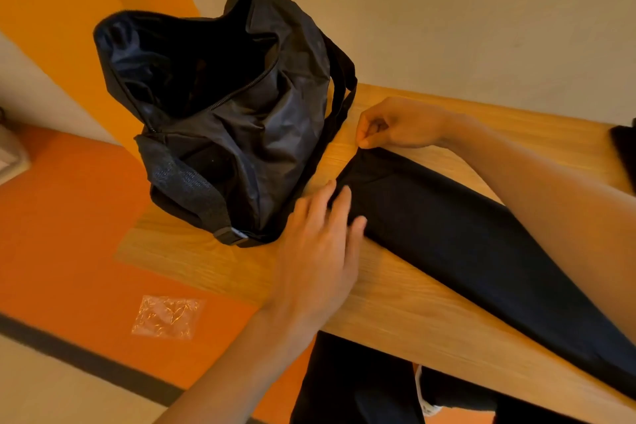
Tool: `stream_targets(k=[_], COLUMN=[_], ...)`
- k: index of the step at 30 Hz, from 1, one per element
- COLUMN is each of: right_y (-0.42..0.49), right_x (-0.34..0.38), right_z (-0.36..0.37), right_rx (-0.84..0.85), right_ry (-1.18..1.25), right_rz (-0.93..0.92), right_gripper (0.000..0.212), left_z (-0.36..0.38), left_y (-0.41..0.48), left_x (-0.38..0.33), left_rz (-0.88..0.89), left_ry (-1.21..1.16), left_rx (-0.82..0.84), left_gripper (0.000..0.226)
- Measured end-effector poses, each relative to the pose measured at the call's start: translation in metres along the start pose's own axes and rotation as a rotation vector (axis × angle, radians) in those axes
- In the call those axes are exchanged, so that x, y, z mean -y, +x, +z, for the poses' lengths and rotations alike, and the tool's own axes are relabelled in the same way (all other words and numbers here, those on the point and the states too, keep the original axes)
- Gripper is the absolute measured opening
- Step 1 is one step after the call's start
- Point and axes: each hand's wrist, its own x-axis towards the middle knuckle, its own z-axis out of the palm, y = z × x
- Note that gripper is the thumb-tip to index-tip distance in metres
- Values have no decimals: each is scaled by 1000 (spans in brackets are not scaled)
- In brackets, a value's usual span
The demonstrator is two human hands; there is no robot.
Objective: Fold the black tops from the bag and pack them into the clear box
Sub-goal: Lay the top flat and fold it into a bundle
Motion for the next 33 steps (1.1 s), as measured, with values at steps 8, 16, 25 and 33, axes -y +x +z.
stream_targets(k=[8,16,25,33], right_y=[-18,-13,-17,-49], right_x=[-14,-17,-12,-19], right_z=[6,5,15,27], right_rx=[-104,-105,-179,-439], right_ry=[123,19,40,-164], right_rz=[-43,-46,-38,-76], right_gripper=[10,8,10,39], left_z=[0,-9,-11,-2], left_y=[35,36,41,34], left_x=[-7,6,17,-17], left_rz=[-164,-236,-264,92], left_ry=[29,-102,-161,48], left_rx=[-52,-94,-64,-143], left_gripper=[26,4,7,33])
